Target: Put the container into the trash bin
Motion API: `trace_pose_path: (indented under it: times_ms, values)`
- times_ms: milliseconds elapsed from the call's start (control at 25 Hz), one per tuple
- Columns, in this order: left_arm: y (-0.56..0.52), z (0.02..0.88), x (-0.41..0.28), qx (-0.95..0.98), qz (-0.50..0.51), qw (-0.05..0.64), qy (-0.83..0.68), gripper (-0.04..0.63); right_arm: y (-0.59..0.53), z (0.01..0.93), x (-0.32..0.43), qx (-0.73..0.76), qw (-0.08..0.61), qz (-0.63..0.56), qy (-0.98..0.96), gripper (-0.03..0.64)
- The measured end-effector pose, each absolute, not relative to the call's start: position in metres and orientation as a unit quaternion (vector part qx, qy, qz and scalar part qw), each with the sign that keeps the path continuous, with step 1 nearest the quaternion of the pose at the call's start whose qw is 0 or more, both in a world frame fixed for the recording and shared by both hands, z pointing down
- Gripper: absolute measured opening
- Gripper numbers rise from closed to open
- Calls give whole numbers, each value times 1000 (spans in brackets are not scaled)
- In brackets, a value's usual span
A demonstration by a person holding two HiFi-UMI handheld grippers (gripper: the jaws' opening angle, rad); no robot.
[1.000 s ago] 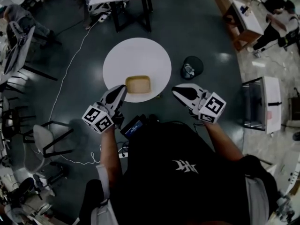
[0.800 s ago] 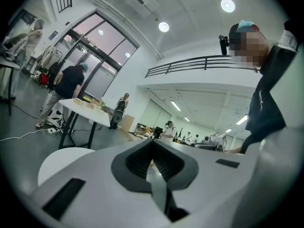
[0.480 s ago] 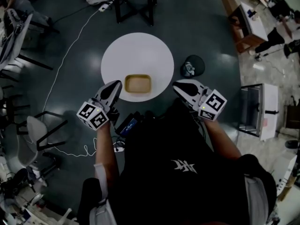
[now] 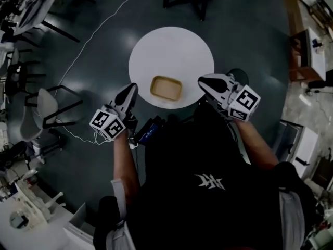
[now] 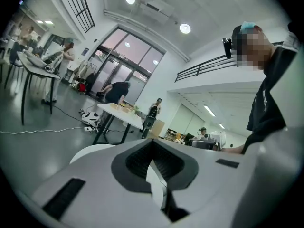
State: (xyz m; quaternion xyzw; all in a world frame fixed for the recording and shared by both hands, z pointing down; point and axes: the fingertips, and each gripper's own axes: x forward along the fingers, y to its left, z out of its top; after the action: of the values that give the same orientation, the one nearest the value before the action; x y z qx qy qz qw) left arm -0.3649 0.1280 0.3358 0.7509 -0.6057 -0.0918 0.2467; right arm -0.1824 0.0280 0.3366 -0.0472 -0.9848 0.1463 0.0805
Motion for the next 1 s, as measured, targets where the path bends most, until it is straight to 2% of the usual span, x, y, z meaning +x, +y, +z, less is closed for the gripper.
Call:
trace_pose_path:
  times_ms: [480,760,1000]
  values:
    - [165,369,-360,647,-89,270,-708,3,0,373,-249,-174,104,137,-970,46]
    - [186,388,-366,592,-69,297,-746,3,16,397,-298,-252,152,118,-949,47]
    - [199,416,-363,524,-134,328,-775,3,27,419,-309,-303,189,138,-924,48]
